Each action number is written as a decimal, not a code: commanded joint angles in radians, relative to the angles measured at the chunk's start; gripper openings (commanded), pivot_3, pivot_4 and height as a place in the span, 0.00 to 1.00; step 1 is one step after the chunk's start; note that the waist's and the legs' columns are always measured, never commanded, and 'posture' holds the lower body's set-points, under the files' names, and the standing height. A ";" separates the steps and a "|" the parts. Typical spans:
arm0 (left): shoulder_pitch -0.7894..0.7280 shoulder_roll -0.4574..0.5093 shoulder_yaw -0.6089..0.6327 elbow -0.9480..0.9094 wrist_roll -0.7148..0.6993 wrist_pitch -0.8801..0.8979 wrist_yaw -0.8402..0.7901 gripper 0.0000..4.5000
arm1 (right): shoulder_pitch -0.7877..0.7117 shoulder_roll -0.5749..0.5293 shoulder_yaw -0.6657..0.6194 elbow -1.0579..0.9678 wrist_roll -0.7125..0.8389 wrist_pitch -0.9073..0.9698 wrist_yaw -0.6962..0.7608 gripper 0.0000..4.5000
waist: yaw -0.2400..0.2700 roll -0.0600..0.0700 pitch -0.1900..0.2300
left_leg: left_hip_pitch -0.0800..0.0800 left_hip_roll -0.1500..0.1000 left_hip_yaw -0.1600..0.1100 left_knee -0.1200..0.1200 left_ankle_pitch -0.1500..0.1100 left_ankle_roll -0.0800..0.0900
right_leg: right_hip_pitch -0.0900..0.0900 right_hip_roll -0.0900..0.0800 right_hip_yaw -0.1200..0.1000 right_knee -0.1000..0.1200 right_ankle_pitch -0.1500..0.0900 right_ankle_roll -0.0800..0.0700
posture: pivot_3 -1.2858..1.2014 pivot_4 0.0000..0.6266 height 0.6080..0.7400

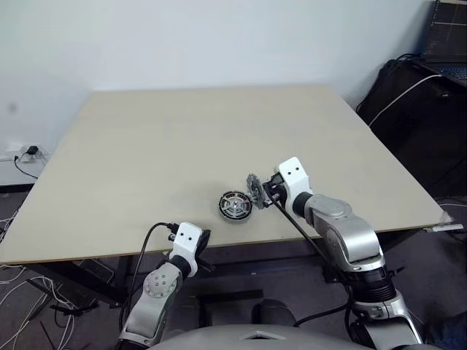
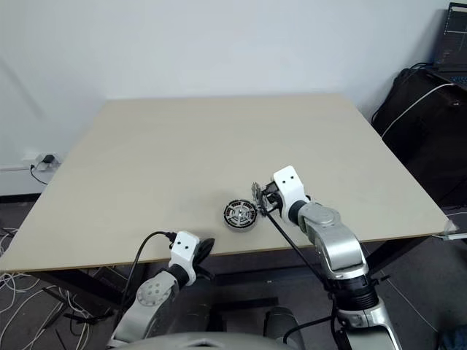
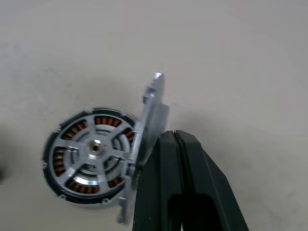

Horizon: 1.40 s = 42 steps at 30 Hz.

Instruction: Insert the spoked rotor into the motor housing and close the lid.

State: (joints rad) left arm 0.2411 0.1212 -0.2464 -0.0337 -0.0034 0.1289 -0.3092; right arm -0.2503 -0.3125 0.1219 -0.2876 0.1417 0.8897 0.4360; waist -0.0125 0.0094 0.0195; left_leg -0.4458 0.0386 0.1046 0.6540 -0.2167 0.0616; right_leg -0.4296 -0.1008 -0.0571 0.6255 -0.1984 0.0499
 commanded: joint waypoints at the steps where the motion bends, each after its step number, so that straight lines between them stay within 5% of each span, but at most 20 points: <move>1: -0.008 0.002 0.001 -0.048 -0.004 -0.002 0.000 0.00 | -0.024 0.004 0.003 -0.031 0.029 -0.030 0.020 0.01 | 0.000 0.000 0.000 | 0.000 0.000 0.000 0.000 0.000 0.000 | 0.000 0.000 0.000 0.000 0.000 0.000 | 0.52 0.00 1.00; 27: -0.011 -0.001 0.010 -0.052 -0.003 -0.005 0.010 0.00 | -0.109 0.160 0.177 0.388 -0.036 -0.185 0.021 0.01 | -0.002 0.000 -0.001 | 0.000 0.000 0.000 0.000 0.000 0.000 | 0.000 0.000 0.000 0.001 0.000 0.000 | 0.52 0.00 1.00; 37: -0.022 -0.006 0.016 -0.024 -0.005 -0.017 0.009 0.00 | -0.110 0.115 0.155 0.302 0.022 -0.299 0.152 0.01 | 0.000 0.000 -0.001 | 0.000 0.000 0.000 0.000 0.000 0.000 | 0.000 0.000 0.000 0.001 0.000 0.000 | 0.52 0.00 1.00; 42: -0.024 -0.009 0.013 -0.011 -0.004 -0.027 0.007 0.00 | -0.141 0.036 0.161 0.293 0.041 -0.357 0.283 0.27 | -0.001 0.000 -0.001 | 0.000 0.000 0.000 0.001 0.000 0.000 | 0.000 0.001 0.000 0.001 0.000 0.000 | 0.52 0.00 1.00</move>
State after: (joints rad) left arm 0.2275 0.1179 -0.2334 -0.0396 -0.0036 0.1242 -0.3043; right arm -0.3615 -0.2652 0.2974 0.0380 0.1678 0.5695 0.6776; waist -0.0133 0.0096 0.0185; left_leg -0.4454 0.0389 0.1047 0.6548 -0.2166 0.0615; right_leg -0.4293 -0.1000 -0.0571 0.6265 -0.1980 0.0496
